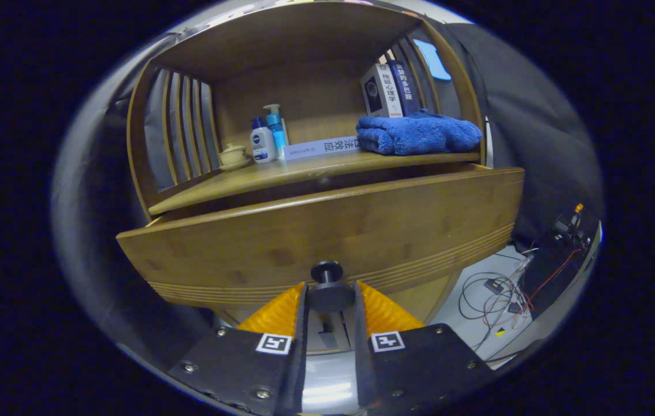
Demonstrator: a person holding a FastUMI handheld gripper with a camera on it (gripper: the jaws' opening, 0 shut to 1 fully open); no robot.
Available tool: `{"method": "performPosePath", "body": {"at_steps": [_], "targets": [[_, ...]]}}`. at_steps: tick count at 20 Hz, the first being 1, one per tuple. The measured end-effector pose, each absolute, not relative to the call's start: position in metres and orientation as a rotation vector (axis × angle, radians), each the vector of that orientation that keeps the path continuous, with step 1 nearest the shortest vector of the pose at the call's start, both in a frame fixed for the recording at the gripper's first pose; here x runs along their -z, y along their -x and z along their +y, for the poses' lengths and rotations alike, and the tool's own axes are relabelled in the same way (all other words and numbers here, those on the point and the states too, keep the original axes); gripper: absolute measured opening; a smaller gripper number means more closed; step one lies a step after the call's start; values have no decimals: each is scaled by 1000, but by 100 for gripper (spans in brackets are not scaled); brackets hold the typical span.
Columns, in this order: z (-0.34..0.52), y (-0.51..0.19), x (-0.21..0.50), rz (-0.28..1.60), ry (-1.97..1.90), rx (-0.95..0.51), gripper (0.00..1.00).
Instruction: Pull open the drawer, take out the items inside it, and place them on the countertop above the cabinet.
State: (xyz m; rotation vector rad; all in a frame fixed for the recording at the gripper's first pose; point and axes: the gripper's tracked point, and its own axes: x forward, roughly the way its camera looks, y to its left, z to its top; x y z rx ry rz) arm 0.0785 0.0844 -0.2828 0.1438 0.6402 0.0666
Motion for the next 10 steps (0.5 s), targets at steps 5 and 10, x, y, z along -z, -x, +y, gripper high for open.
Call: {"method": "performPosePath", "body": {"at_steps": [5, 10], "targets": [[73, -43, 274, 650, -125, -51, 36], [72, -20, 272, 699, -78, -51, 36]]}}
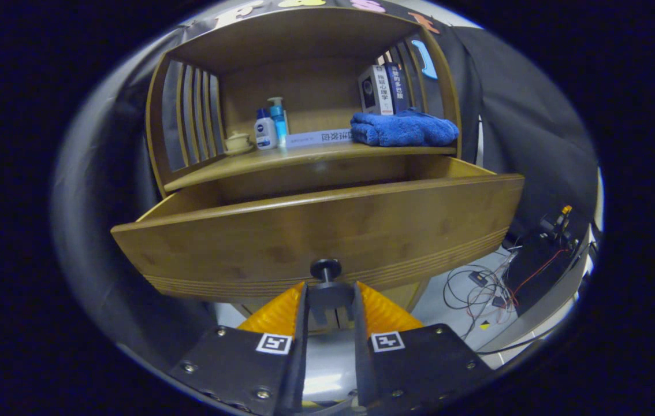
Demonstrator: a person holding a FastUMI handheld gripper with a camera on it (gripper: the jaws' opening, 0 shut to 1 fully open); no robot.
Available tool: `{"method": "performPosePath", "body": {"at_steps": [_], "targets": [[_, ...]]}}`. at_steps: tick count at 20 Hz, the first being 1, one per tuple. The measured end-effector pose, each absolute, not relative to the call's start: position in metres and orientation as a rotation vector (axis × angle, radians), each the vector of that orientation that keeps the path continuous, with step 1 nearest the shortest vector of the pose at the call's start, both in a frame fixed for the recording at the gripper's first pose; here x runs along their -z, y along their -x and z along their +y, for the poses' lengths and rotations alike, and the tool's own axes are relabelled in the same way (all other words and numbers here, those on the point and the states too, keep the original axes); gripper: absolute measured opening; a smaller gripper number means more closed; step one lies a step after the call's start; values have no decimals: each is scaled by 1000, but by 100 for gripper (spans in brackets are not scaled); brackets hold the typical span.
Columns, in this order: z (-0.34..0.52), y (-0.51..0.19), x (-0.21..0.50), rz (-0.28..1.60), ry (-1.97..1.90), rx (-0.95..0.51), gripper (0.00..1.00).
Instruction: Pull open the drawer, take out the items inside it, and place them on the countertop above the cabinet.
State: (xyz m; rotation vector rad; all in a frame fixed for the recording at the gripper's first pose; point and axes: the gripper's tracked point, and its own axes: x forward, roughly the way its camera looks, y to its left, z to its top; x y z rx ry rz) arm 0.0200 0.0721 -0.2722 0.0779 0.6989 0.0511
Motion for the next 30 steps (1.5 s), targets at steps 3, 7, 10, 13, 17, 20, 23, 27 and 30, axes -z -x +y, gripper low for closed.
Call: {"method": "performPosePath", "body": {"at_steps": [3, 7, 10, 13, 17, 20, 23, 27, 30], "targets": [[71, -3, 260, 668, -99, -84, 36], [14, 10, 230, 554, -177, 32, 8], [-15, 24, 228, 580, -109, 80, 8], [-30, 30, 223, 585, -98, 121, 8], [-37, 34, 213, 575, -97, 152, 8], [-28, 13, 191, 521, -103, 132, 8], [-17, -22, 166, 467, -83, 123, 8], [10, -70, 134, 424, -50, 93, 30], [29, -101, 122, 443, -54, 89, 57]]}}
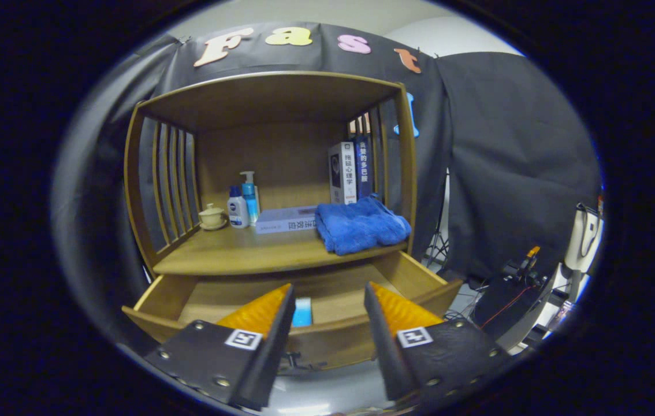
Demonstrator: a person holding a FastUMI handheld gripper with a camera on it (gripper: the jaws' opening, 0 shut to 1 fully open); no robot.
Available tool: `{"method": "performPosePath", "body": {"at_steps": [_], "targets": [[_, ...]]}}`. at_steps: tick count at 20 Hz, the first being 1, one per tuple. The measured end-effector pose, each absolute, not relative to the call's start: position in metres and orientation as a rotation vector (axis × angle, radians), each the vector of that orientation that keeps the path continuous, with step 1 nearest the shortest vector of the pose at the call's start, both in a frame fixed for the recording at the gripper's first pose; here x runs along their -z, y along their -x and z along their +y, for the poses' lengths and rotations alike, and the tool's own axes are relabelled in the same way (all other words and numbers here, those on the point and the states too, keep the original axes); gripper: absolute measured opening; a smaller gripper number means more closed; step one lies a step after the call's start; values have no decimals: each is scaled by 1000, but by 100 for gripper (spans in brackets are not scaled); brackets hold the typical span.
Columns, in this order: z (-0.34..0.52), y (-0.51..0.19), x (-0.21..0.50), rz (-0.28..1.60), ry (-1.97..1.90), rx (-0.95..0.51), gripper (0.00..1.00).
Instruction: Pull open the drawer, take out the items inside it, and place them on the countertop above the cabinet.
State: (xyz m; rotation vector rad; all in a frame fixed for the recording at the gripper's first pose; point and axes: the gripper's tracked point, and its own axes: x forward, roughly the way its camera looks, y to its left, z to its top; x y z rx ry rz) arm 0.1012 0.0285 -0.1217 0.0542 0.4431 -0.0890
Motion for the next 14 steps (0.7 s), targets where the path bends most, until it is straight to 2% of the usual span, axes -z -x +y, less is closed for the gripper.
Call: {"method": "performPosePath", "body": {"at_steps": [3, 8, 12, 14], "targets": [[48, -126, 120, 513, -61, 68, 83], [50, -144, 145, 772, -45, 164, 83], [63, -149, 183, 903, -99, 164, 83], [60, -139, 210, 1030, -46, 182, 83]]}}
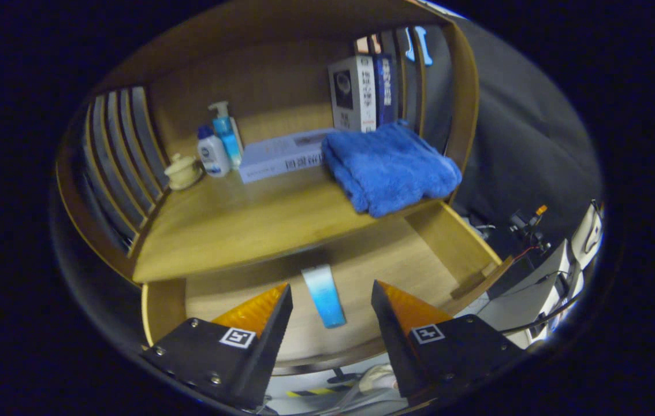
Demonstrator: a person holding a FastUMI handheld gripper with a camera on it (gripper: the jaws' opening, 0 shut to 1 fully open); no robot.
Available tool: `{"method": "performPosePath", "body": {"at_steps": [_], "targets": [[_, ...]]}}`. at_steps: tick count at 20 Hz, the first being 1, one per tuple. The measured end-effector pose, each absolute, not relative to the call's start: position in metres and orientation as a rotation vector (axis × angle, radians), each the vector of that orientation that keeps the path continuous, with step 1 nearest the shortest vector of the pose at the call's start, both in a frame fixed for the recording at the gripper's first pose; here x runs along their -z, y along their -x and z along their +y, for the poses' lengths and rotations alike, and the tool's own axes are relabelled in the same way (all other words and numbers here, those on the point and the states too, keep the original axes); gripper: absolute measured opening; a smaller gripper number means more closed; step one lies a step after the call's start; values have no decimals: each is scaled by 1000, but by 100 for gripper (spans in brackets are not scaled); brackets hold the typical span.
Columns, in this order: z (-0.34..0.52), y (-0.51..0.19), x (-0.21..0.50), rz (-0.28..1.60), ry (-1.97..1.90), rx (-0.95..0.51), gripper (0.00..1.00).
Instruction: Pull open the drawer, take out the items inside it, and place them on the countertop above the cabinet.
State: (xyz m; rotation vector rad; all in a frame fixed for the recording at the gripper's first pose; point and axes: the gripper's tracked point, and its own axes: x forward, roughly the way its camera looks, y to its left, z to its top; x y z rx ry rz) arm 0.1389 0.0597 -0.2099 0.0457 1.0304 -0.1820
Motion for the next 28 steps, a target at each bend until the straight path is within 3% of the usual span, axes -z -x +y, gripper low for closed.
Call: {"method": "performPosePath", "body": {"at_steps": [7, 10, 14, 18, 23, 28], "targets": [[62, -137, 284, 1239, 36, 165, 83], [71, -136, 294, 1316, 62, 132, 75], [78, -134, 322, 1369, 81, 79, 75], [76, -136, 325, 1380, 102, 86, 68], [73, -142, 329, 1342, 74, 104, 39], [63, -137, 318, 1327, 129, 134, 39]]}}
